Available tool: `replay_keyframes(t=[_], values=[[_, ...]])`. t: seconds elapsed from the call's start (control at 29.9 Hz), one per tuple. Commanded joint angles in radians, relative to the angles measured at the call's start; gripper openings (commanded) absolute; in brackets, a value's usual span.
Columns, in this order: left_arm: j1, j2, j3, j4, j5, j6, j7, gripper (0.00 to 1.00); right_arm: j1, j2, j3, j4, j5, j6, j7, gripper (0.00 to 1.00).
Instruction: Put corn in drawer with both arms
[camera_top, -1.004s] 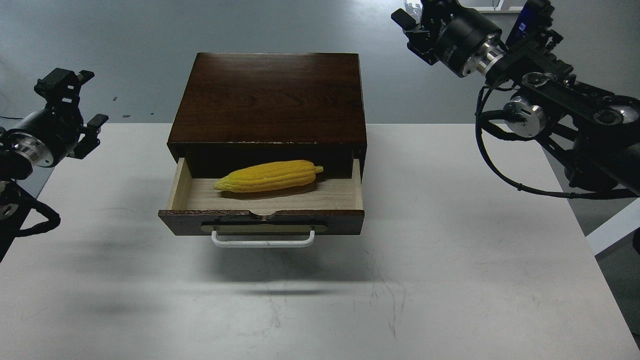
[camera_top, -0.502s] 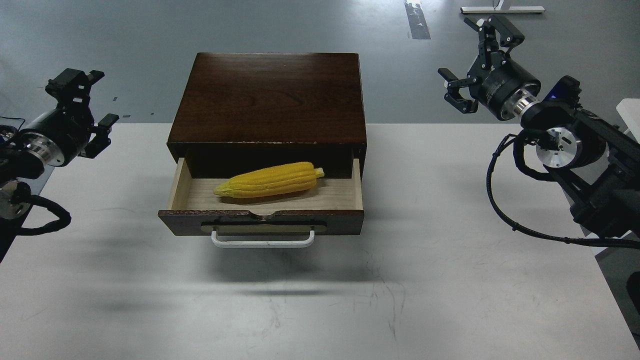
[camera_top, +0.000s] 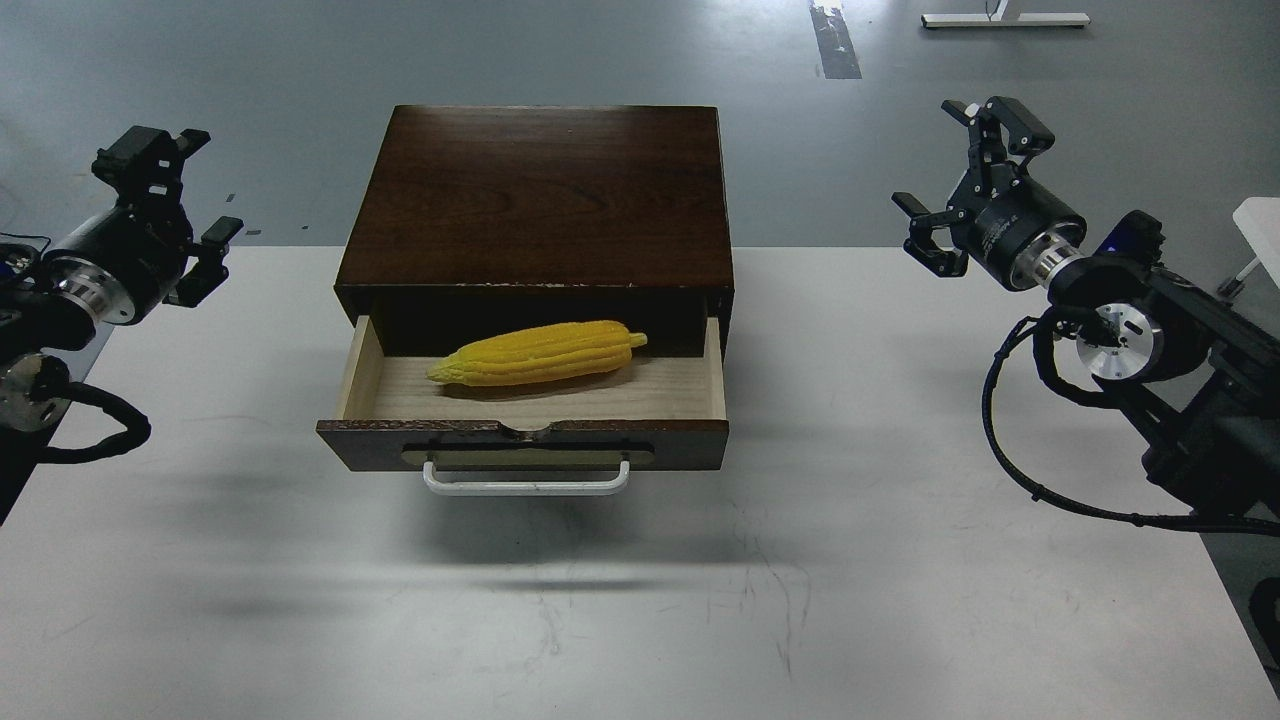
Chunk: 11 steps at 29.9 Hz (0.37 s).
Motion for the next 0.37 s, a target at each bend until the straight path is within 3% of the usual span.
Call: replay_keyframes(t=[0.0,0.33], values=[[0.000,0.001,-0.002,0.000,0.000,-0.016,0.003,0.98,-0.002,0.000,-0.002,-0.004,-0.005,0.043,0.001,1.00],[0.002,-0.008,-0.002,0.000,0.000,-0.036,0.022,0.98,-0.024,0.045,-0.005,-0.049,-0.005,0.066,0.001,1.00]])
